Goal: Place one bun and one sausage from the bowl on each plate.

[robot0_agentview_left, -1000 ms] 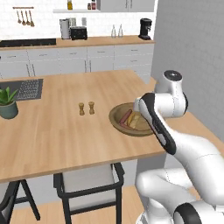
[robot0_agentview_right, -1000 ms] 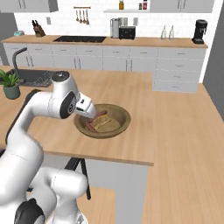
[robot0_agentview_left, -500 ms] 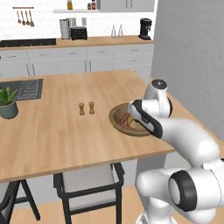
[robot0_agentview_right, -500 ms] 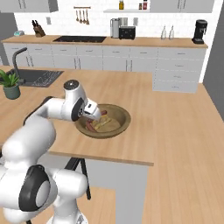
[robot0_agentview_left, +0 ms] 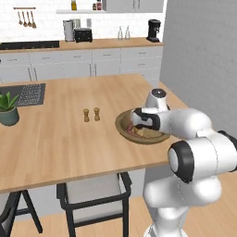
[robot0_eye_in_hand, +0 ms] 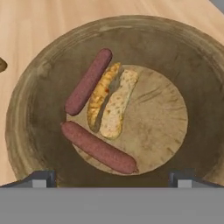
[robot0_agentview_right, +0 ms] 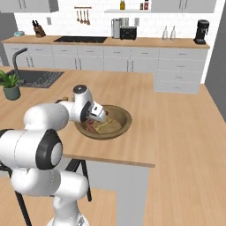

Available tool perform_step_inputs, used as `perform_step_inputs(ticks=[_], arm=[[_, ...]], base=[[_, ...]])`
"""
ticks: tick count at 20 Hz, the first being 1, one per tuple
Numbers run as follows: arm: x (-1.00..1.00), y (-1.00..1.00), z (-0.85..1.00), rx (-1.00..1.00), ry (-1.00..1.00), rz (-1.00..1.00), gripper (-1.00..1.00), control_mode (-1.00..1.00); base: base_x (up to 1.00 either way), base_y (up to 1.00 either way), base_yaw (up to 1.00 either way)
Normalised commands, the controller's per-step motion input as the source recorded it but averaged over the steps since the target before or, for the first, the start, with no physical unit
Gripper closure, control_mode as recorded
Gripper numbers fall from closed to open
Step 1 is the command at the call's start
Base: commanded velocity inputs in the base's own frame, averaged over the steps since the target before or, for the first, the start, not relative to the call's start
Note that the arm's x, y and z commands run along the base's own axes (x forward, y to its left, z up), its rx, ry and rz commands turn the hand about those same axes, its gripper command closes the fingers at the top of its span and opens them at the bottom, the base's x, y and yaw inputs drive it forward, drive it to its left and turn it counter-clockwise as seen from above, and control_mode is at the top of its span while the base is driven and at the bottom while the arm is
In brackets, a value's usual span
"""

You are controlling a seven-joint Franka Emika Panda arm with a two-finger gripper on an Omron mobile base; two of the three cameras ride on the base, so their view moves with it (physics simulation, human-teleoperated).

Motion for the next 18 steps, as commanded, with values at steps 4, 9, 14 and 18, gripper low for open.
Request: perform_step_inputs(ticks=[4, 9, 14, 18], arm=[[0.6, 0.0, -0.37, 0.0, 0.04, 0.0, -1.0, -1.0], [0.53, 0.0, -0.34, 0.0, 0.06, 0.0, -1.0, -1.0], [0.5, 0.0, -0.32, 0.0, 0.07, 0.0, -1.0, -1.0], [0.42, 0.0, -0.28, 0.0, 0.07, 0.0, -1.0, -1.0]], base=[[0.0, 0.0, 0.0], [0.0, 0.0, 0.0], [0.0, 0.0, 0.0], [0.0, 0.0, 0.0]])
